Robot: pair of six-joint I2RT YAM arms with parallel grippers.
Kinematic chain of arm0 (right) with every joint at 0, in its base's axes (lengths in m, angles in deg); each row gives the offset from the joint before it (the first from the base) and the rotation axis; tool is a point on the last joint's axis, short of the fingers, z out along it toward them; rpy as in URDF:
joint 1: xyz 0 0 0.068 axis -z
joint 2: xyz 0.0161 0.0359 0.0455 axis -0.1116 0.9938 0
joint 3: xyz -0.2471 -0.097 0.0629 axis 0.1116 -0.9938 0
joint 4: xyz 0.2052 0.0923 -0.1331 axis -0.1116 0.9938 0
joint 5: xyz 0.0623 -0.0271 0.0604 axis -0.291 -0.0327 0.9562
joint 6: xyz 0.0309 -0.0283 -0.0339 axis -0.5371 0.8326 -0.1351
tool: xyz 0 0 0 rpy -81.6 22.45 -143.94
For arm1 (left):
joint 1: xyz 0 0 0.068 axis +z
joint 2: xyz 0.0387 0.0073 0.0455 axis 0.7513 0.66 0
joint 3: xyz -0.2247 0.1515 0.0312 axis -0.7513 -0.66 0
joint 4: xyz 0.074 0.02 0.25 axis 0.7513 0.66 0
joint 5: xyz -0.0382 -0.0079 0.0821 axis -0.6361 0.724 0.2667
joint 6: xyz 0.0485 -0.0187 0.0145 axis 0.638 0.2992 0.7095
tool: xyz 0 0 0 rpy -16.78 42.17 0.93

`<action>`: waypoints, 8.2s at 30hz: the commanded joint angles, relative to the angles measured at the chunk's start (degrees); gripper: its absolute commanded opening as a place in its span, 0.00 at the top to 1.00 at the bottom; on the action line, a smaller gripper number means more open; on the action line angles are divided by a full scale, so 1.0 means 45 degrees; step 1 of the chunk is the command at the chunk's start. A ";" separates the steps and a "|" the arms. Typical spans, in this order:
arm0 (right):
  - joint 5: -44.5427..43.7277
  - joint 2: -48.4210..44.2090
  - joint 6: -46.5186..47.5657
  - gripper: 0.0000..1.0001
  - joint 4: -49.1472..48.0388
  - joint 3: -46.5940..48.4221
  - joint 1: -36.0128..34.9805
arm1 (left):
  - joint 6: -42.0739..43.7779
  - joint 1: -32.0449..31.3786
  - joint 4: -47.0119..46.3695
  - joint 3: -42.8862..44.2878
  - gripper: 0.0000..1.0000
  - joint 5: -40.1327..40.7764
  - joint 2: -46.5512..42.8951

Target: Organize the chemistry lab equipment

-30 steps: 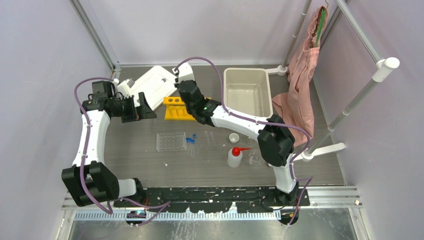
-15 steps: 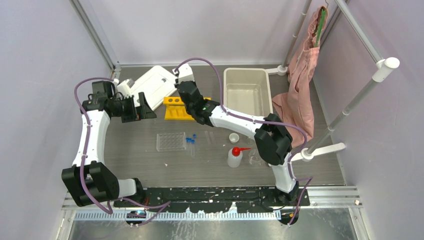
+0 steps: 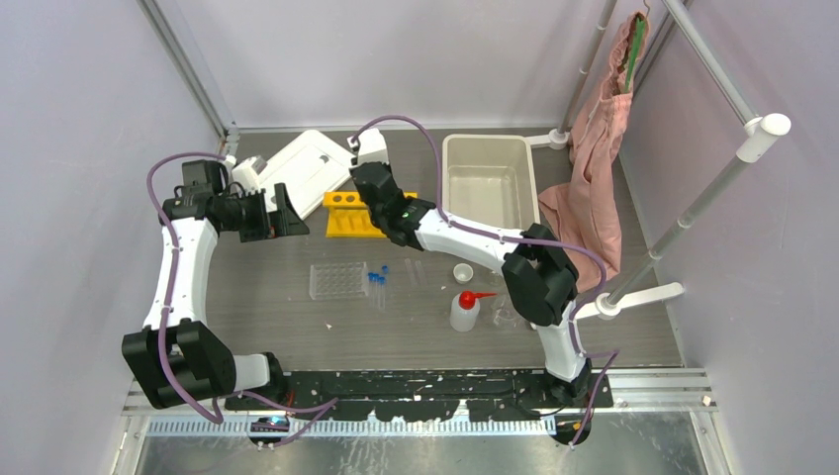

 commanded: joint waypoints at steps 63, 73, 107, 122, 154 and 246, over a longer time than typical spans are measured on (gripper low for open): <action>0.3233 -0.1651 -0.8490 0.71 0.8803 -0.3120 0.0031 | -0.0053 0.0050 0.0033 0.0713 0.00 0.0053 -0.0783; 0.3544 -0.0663 -0.8460 0.71 0.8519 -0.2797 0.0036 | -0.0056 0.0065 0.0059 0.0733 0.00 0.0023 -0.0804; 0.5780 -0.2950 -0.9695 0.99 0.5608 0.0633 -0.1592 | 0.0847 0.0049 0.0672 0.0187 0.16 -0.4838 -0.2019; 0.5608 -0.2076 -1.0428 0.99 0.4140 0.2323 -0.2021 | 0.0754 0.0046 0.0556 0.0029 0.43 -0.5945 -0.1969; 0.9372 0.0017 -0.8186 0.39 1.1958 0.8363 -0.1323 | 0.3458 0.0028 0.1456 -0.0225 0.90 -0.6362 -0.2755; 0.1315 0.1560 -0.0997 0.99 0.0469 0.1426 -0.0926 | 0.1311 0.0496 0.1538 0.0889 0.00 0.0184 0.1745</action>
